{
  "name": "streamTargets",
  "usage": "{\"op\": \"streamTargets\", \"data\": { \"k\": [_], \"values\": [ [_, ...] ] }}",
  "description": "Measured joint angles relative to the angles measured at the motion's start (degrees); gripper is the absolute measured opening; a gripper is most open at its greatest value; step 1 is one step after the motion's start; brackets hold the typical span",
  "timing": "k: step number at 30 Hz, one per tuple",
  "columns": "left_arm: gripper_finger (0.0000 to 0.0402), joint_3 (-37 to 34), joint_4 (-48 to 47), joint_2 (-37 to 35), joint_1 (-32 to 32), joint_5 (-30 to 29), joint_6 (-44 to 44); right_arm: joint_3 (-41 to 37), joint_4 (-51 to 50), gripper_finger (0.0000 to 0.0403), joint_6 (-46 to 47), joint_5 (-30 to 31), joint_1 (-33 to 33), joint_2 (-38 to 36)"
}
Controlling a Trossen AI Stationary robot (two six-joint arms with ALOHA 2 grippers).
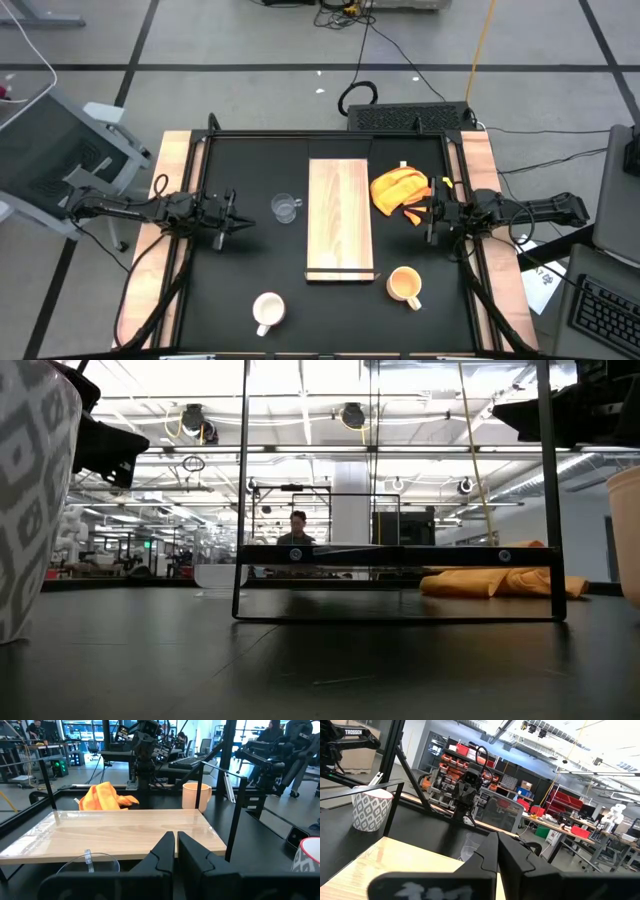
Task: Stack small to large cups/mugs on shelf
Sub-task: Put the gray cup on the shelf
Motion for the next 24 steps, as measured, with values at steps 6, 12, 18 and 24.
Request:
{"op": "streamTargets", "data": {
  "k": [6, 12, 18, 24],
  "values": [
    [0.0021, 0.0, 0.6, 0.0, 0.0, 0.0, -0.5, 0.0, 0.0, 0.0, 0.0, 0.0, 0.0, 0.0],
    [0.0021, 0.0, 3.8, 0.0, 0.0, 0.0, -5.5, 0.0, 0.0, 0.0, 0.0, 0.0, 0.0, 0.0],
    [0.0021, 0.0, 6.3, 0.0, 0.0, 0.0, -6.1, 0.0, 0.0, 0.0, 0.0, 0.0, 0.0, 0.0],
    [0.0021, 0.0, 6.3, 0.0, 0.0, 0.0, -6.0, 0.0, 0.0, 0.0, 0.0, 0.0, 0.0, 0.0]
  ]
}}
